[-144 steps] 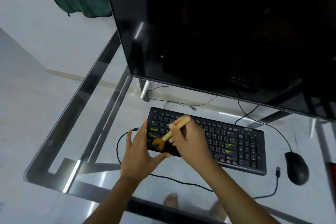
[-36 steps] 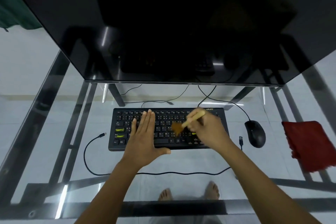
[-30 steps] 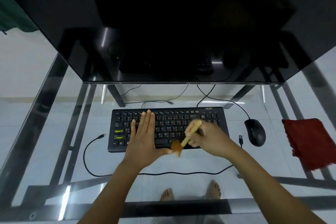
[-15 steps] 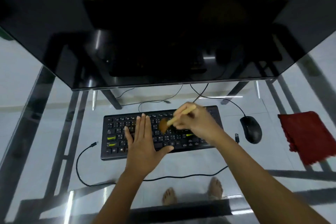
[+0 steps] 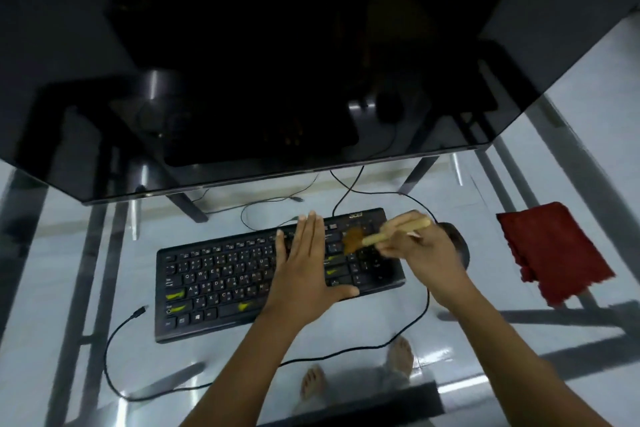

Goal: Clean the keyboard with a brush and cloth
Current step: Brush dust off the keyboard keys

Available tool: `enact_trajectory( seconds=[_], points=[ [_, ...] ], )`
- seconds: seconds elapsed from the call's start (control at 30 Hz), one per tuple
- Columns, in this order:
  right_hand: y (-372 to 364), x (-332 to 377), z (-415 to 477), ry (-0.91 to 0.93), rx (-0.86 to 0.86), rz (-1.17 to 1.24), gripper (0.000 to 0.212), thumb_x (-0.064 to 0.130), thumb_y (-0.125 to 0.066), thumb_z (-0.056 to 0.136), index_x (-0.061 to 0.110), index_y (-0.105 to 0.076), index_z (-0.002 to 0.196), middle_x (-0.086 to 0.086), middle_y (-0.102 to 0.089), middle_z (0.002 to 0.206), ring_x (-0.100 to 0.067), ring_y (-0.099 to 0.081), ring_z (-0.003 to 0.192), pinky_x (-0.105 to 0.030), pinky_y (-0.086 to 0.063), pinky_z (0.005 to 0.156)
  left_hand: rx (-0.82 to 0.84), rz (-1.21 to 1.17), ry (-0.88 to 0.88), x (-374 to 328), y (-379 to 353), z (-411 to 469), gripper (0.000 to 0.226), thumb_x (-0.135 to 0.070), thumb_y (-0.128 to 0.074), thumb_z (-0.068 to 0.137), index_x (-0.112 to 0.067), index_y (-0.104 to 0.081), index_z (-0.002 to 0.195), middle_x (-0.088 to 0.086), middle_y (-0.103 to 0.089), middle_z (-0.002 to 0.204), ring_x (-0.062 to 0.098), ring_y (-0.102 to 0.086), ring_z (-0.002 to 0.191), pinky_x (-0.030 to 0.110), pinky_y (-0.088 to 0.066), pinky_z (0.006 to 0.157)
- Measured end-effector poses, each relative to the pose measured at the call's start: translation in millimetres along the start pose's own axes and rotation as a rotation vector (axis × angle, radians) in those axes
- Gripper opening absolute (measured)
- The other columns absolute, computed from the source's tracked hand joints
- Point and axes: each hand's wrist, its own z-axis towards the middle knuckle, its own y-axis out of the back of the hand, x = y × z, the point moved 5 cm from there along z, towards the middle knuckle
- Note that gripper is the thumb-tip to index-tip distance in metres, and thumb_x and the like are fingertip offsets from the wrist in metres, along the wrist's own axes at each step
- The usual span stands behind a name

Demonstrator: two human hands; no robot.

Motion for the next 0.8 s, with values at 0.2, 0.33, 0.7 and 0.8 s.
enact_trajectory(
  seconds=[0.2, 0.33, 0.7, 0.8],
  points=[
    [16.7, 1.8, 4.4, -0.015, -0.042, 0.039, 0.004, 0.006, -0.061, 0.094, 0.009, -0.064, 0.094, -0.003, -0.073, 0.085, -0.017, -0.072, 0.079, -0.025, -0.057, 0.073, 0.015, 0.039, 0.004, -4.1, -6.3, 3.7, 0.128, -0.084, -0.049, 0.067, -0.016, 0.021, 0.149, -0.002, 0.023, 0.158, 0.013, 0.029, 0.142, 0.049, 0.021, 0.114],
    [9.8, 2.5, 1.7, 0.057, 0.052, -0.156, 0.011, 0.005, -0.059, 0.093, 0.014, -0.065, 0.089, 0.005, -0.071, 0.080, -0.008, -0.068, 0.072, -0.012, -0.053, 0.069, 0.021, 0.034, 0.013, -4.4, -5.1, 2.2, 0.128, -0.086, -0.045, 0.065, -0.017, 0.020, 0.149, -0.003, 0.023, 0.158, 0.011, 0.029, 0.142, 0.047, 0.022, 0.113],
    [26.9, 5.8, -8.7, 0.141, -0.118, -0.158, 0.021, 0.004, -0.062, 0.091, 0.024, -0.061, 0.084, 0.011, -0.067, 0.082, -0.002, -0.064, 0.078, -0.005, -0.046, 0.067, 0.015, 0.035, 0.010, -4.2, -4.7, 2.9, 0.128, -0.089, -0.042, 0.063, -0.017, 0.015, 0.152, -0.004, 0.019, 0.159, 0.009, 0.026, 0.143, 0.045, 0.021, 0.114],
    [9.2, 1.6, -17.9, 0.184, 0.139, -0.206, 0.016, 0.002, -0.056, 0.093, 0.014, -0.062, 0.085, 0.002, -0.075, 0.075, -0.009, -0.069, 0.073, -0.019, -0.056, 0.069, 0.020, 0.050, 0.003, -3.8, -5.2, 2.2, 0.128, -0.088, -0.044, 0.064, -0.017, 0.014, 0.152, -0.004, 0.018, 0.159, 0.009, 0.025, 0.143, 0.048, 0.018, 0.115]
  ],
)
